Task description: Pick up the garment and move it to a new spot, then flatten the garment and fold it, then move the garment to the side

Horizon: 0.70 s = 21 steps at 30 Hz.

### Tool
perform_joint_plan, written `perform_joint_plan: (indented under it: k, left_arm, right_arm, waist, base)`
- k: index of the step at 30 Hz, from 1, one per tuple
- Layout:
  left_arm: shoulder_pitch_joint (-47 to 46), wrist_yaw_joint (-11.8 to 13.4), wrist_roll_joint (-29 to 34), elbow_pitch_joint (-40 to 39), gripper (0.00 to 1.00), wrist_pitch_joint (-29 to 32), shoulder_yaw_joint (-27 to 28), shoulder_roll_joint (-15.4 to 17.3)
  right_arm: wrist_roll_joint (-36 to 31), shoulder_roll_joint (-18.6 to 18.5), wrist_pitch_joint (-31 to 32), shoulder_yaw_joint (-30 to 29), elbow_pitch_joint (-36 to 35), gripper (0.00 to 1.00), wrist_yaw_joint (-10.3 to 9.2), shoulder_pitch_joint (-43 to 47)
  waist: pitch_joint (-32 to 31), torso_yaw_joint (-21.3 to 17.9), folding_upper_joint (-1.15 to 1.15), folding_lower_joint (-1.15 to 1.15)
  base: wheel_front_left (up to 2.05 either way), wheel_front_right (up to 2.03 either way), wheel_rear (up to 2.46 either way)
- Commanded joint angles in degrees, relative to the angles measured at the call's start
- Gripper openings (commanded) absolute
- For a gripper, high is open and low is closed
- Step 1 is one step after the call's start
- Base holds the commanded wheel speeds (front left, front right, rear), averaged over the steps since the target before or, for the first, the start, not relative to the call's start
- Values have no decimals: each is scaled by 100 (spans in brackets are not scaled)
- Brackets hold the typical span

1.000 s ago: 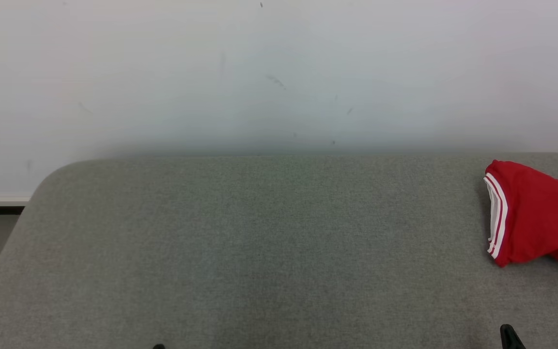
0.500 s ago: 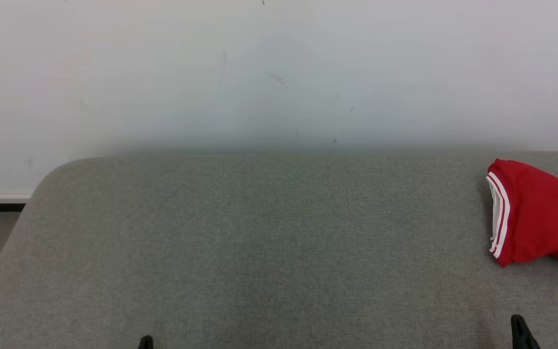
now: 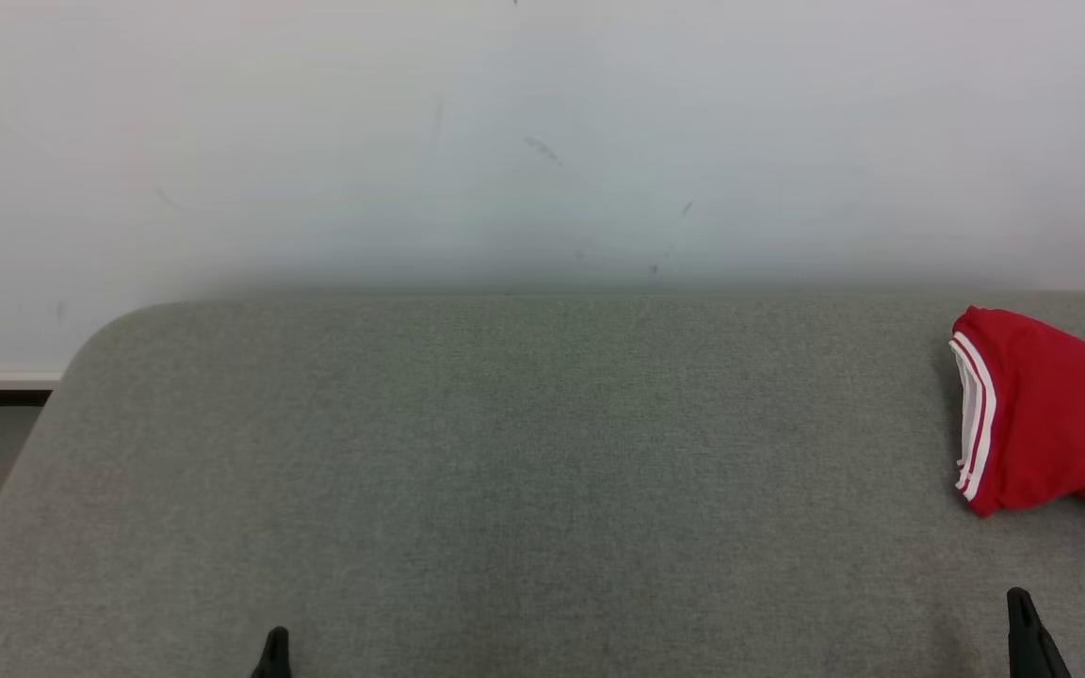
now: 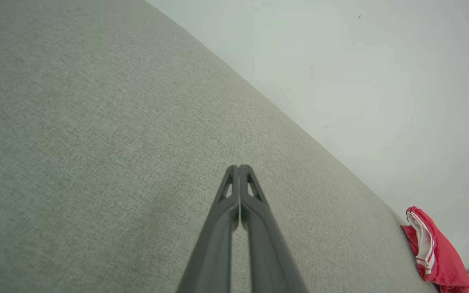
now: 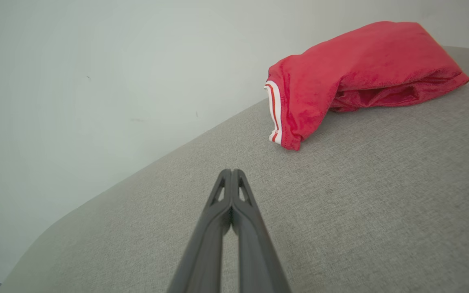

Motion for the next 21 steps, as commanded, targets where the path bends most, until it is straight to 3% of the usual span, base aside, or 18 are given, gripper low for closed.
perform_joint_plan:
  k: [1, 21]
  left_arm:
    - [-148, -50, -247, -56, 0, 45, 51, 60]
    - [-460, -266, -1703, 52, 0, 381, 231, 95]
  right_arm:
    - [227, -29, 48, -36, -56, 0, 1, -154]
    - [1642, 5, 410, -123, -9, 0, 1, -415]
  waist:
    - [3, 2, 0, 0]
    - [49, 30, 0, 0]
  base:
    - [0, 0, 0]
    - [0, 0, 0]
